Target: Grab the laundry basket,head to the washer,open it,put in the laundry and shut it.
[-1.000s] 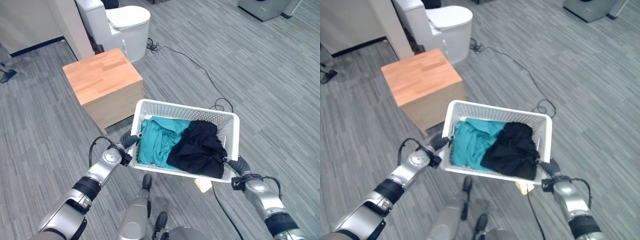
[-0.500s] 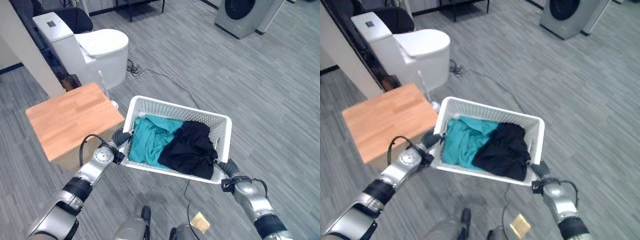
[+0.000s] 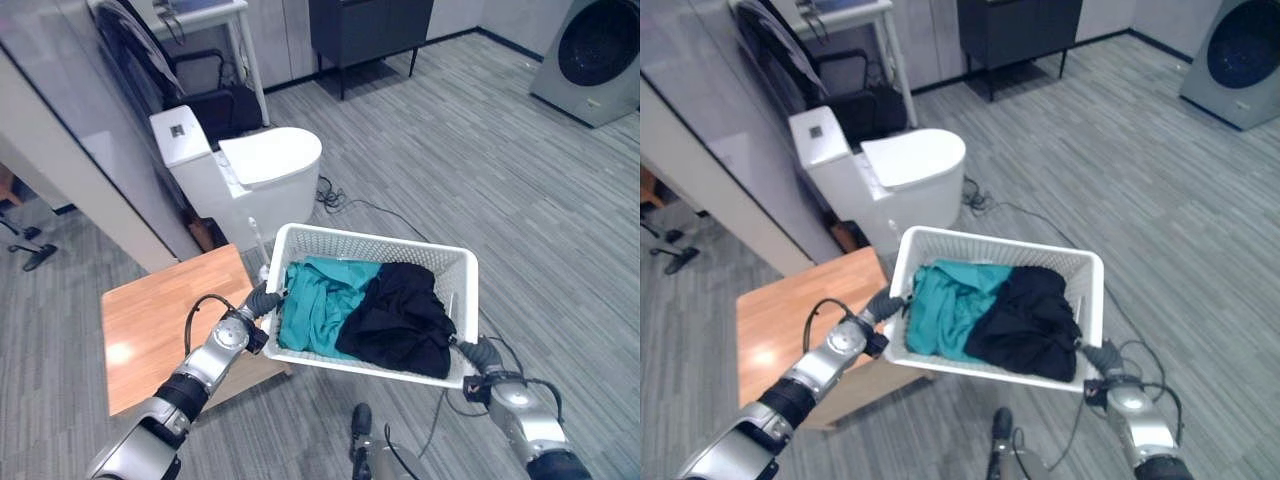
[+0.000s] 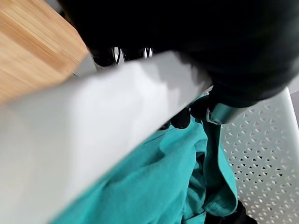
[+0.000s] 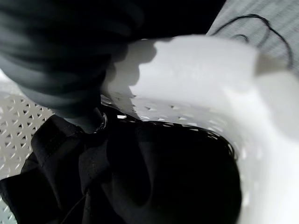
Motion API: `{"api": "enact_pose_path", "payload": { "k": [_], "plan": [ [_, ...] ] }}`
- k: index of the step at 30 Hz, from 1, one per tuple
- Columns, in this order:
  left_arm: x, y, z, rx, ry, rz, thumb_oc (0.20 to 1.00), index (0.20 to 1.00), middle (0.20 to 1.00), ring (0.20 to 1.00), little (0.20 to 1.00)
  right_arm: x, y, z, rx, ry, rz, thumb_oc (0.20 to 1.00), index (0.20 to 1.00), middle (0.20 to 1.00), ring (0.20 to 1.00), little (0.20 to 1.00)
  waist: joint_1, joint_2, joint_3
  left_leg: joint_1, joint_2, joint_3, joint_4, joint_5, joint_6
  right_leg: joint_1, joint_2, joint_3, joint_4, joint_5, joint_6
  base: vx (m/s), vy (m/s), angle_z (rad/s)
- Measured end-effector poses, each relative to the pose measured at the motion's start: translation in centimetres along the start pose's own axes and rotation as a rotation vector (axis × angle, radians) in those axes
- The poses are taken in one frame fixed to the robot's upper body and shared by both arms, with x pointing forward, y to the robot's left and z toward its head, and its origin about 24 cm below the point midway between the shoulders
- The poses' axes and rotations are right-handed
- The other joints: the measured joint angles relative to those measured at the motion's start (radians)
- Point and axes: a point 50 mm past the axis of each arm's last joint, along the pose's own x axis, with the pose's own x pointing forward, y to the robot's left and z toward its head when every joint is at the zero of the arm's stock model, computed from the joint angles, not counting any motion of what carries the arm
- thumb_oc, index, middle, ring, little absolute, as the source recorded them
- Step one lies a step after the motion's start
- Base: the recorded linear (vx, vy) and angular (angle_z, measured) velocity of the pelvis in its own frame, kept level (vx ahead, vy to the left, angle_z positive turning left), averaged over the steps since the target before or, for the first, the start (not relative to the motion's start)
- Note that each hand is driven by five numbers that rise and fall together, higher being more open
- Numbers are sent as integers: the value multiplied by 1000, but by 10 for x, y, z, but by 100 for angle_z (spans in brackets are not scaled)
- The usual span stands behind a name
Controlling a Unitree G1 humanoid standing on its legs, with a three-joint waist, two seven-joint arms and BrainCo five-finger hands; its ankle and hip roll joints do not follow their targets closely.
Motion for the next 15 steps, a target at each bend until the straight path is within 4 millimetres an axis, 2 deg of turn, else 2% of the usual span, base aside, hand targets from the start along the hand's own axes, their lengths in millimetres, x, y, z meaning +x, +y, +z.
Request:
{"api": "enact_pose_path", "payload": {
  "k": [1, 2, 3, 4, 5, 6, 7, 8, 9, 10, 11, 14, 15],
  "plan": [
    [1, 1, 2, 2, -6, 2, 200, 200, 200, 200, 200, 0, 0, 1, 1, -3, -1, 200, 200, 200, 200, 200, -6, -3, 6, -1, 10, 1, -25, 16, 5, 15, 10, 3, 9, -13, 15, 356, -236, -3],
    [2, 1, 5, 8, -17, 0, 200, 200, 200, 200, 200, 0, -2, 2, 4, -7, -7, 200, 200, 200, 200, 200, -19, 2, 10, 0, 37, 19, -39, 105, 22, 24, 24, -15, 30, -61, 53, 350, -298, -1],
    [3, 0, 9, 18, -33, -8, 200, 200, 200, 200, 200, 0, -3, -2, 18, 0, -14, 200, 200, 200, 200, 200, -34, -2, 15, 41, 61, 33, -44, 98, 26, 19, 10, -54, 116, -170, 81, 336, -334, 7],
    [4, -2, 12, 18, -49, -12, 200, 200, 200, 200, 200, 0, -6, -4, 15, -1, -14, 200, 200, 200, 200, 200, -47, 3, 14, 32, 69, 33, -28, 75, 19, -28, -18, -87, 240, -210, 91, 410, -428, 10],
    [5, -5, 15, 14, -60, -20, 200, 200, 200, 200, 200, -1, -10, -4, 19, -3, -22, 200, 200, 200, 200, 200, -46, -9, 9, 28, 68, 33, -9, 59, 16, -64, -43, -98, 303, -242, 86, 266, -339, 1],
    [5, -11, 14, -1, -59, -31, 200, 200, 200, 200, 200, -2, -16, -4, 10, -6, -35, 200, 200, 200, 200, 200, -51, 7, 7, 35, 85, 39, -6, 36, 2, -119, -84, -97, 395, -274, 93, 235, -333, -1],
    [5, -13, 11, -2, -49, -37, 200, 200, 200, 200, 200, -3, -16, -6, 11, -1, -38, 200, 200, 200, 200, 200, -59, 19, 1, 34, 98, 37, 7, 23, -16, -127, -93, -97, 373, -272, 96, 213, -341, 2],
    [4, -12, 10, 6, -44, -40, 200, 200, 200, 200, 200, -4, -16, -8, 11, 4, -33, 200, 200, 200, 200, 200, -61, 8, -1, 26, 100, 40, 26, 22, -17, -109, -112, -106, 317, -246, 95, 181, -298, -6],
    [4, -11, 3, 6, -16, -36, 200, 200, 200, 200, 200, -3, -12, -10, 3, 13, -17, 200, 200, 200, 200, 200, -49, 25, 2, 4, 133, 27, 84, 23, -26, -89, -71, -119, 283, -239, 24, 165, -285, -15],
    [4, -11, 2, 5, -10, -35, 200, 200, 200, 200, 200, -3, -11, -9, 2, 12, -16, 200, 200, 200, 200, 200, -44, 25, 2, -16, 135, 30, 122, 33, -31, -82, -61, -121, 268, -233, 8, 164, -273, -20],
    [4, -12, 1, 0, -7, -38, 200, 200, 200, 200, 200, -3, -12, -8, -5, 10, -19, 200, 200, 200, 200, 200, -38, 25, 2, -49, 147, 27, 169, 81, -59, -61, -54, -127, 241, -232, -23, 157, -263, -3],
    [5, -12, 4, -9, -14, -36, 200, 200, 200, 200, 200, -2, -12, -7, -9, 7, -21, 200, 200, 200, 200, 200, -40, 15, 6, -50, 162, 32, 152, 108, -67, -1, -40, -126, 185, -229, -42, 99, -168, 13],
    [5, -10, 5, -12, -17, -25, 200, 200, 200, 200, 200, 0, -11, -2, -9, -7, -21, 200, 200, 200, 200, 200, -40, 0, 14, -39, 167, 37, 118, 131, -72, 52, -32, -123, 149, -228, -43, 142, -251, 7]
  ]
}}
